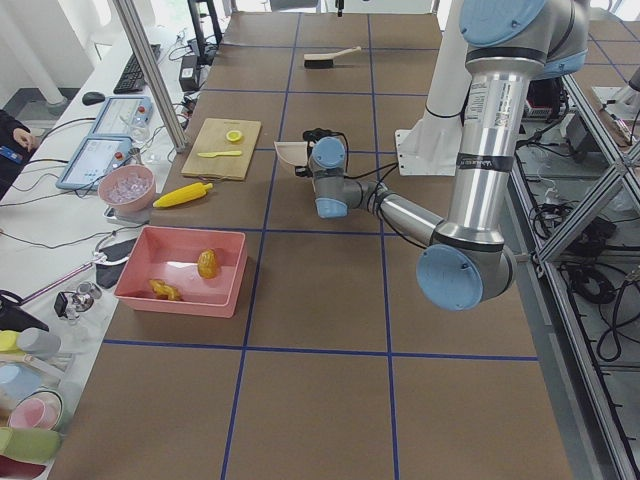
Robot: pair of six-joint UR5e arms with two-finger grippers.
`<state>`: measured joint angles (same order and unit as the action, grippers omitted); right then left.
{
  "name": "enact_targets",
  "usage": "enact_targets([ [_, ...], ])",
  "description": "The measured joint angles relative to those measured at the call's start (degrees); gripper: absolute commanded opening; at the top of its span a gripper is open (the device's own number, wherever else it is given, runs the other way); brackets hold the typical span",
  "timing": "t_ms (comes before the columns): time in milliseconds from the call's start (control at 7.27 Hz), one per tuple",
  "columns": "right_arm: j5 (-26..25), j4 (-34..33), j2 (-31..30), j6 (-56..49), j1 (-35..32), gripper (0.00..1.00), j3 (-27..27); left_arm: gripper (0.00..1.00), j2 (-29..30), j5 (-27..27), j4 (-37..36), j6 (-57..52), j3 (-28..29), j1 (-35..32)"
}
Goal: Sweep and dump trash into bin
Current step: 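Lower the empty dustpan back onto the table with the left gripper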
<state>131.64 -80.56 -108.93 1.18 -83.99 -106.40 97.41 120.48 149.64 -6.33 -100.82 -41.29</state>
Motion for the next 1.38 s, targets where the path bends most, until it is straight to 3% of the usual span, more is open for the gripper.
enact_targets([
  [275,0.01,-1.68,0.58,0.16,0.01,1.0,-0.08,0.0,0.93,-0.18,-5.49,-8.31,3.08,3.11],
  [826,-0.39,-3.63,1.52,0.42,0.05,1.0,1.04,0.0,4.73,2.24,-9.0,-8.1,5.07,5.28],
  [1101,-0.46,-3.83,1.58,0.41,0.06,1.0,1.17,0.4,5.67,3.27,-9.75,-8.05,5.01,5.32],
  [1239,-0.49,-3.88,1.6,0.41,0.06,1.0,1.16,0.79,5.77,3.33,-9.95,-8.23,5.1,5.33],
  [1376,-0.48,-3.89,1.61,0.41,0.06,1.0,1.16,0.98,5.81,3.35,-10.0,-8.3,5.21,5.34],
])
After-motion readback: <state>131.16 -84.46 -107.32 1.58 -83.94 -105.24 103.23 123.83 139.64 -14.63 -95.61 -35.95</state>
